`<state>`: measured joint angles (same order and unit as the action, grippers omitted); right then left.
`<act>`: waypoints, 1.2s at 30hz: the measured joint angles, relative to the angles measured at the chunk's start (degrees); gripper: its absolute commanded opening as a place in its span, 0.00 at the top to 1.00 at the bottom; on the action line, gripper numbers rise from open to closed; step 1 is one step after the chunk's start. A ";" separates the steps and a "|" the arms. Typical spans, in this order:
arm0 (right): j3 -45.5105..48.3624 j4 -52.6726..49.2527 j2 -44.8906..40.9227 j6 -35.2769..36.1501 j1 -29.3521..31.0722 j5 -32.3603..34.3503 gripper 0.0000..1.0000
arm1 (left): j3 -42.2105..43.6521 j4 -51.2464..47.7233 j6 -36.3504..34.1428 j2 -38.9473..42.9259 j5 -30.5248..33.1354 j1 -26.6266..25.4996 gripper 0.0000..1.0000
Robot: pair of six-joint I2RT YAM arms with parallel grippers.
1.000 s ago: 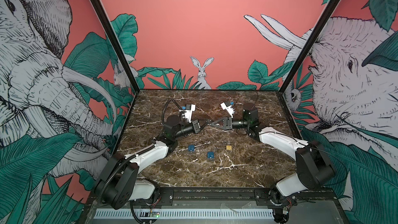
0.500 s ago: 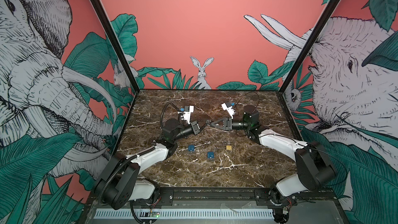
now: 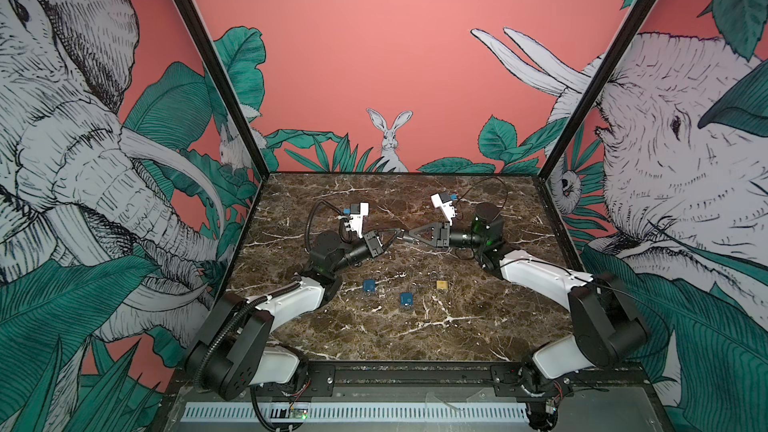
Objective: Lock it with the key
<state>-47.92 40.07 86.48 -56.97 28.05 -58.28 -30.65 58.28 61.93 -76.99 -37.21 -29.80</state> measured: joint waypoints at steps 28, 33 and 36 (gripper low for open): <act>-0.02 2.12 1.66 -1.79 0.02 0.33 1.00 | -1.33 1.90 0.20 -4.37 -7.30 0.09 0.90; -0.35 1.66 1.66 -1.38 0.00 0.22 1.00 | -1.44 2.60 1.11 -4.70 -7.37 0.11 1.00; -0.79 1.20 1.88 -1.29 -0.04 0.31 0.86 | -1.44 2.93 1.27 -4.83 -6.91 0.11 1.00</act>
<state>-48.71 41.28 88.36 -58.26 28.01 -57.98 -32.10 61.21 63.20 -81.82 -44.12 -29.69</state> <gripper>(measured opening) 0.110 0.162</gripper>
